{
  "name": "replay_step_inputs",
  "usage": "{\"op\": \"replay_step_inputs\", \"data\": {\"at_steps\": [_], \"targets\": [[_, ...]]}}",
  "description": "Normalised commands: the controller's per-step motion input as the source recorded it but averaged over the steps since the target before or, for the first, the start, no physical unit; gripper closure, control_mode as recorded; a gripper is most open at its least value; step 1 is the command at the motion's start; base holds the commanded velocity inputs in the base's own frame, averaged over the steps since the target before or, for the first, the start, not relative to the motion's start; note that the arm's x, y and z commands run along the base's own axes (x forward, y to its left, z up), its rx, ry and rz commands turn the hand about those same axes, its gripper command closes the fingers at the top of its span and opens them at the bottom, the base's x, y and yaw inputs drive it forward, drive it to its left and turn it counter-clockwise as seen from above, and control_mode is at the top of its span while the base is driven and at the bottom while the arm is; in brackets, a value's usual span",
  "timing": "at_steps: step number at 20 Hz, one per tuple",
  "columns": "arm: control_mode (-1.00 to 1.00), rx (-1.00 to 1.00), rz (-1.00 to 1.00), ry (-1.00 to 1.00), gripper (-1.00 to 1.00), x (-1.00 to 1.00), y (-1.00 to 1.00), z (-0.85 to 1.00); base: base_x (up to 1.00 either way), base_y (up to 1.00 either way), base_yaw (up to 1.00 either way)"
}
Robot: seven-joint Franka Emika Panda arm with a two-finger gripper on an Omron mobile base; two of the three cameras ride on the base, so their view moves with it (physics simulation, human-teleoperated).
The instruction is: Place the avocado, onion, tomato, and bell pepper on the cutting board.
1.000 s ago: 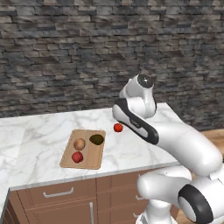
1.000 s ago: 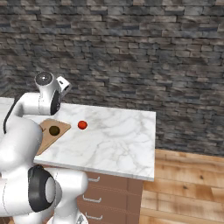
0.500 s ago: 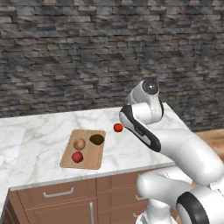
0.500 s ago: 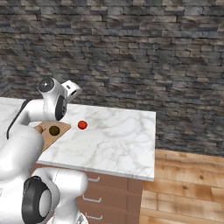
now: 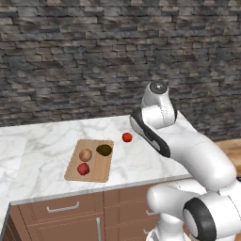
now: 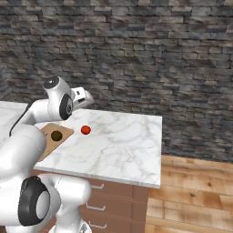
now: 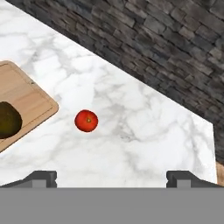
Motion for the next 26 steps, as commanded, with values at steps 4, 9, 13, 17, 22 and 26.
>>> {"op": "replay_step_inputs", "data": {"at_steps": [4, 9, 13, 17, 22, 26], "targets": [[-1.00, 0.30, -0.05, 0.16, -1.00, 0.07, -0.01, 0.03, 0.00, 0.00, 0.00], [-1.00, 0.16, 0.02, 0.01, -1.00, 0.03, 0.00, 0.00, 0.00, 0.00, 0.00], [-1.00, 0.07, 0.02, 0.00, -1.00, 0.09, 0.00, -0.03, 0.00, 0.00, 0.00], [-1.00, 0.01, 0.00, 0.00, -1.00, 0.09, 0.00, -0.20, 0.00, 0.00, 0.00], [-1.00, 0.00, 0.00, 0.00, -1.00, 0.08, 0.00, -0.19, 0.00, 0.00, 0.00], [-1.00, 0.00, 0.00, 0.01, -1.00, 0.09, 0.01, -0.13, 0.00, 0.00, 0.00]]}}
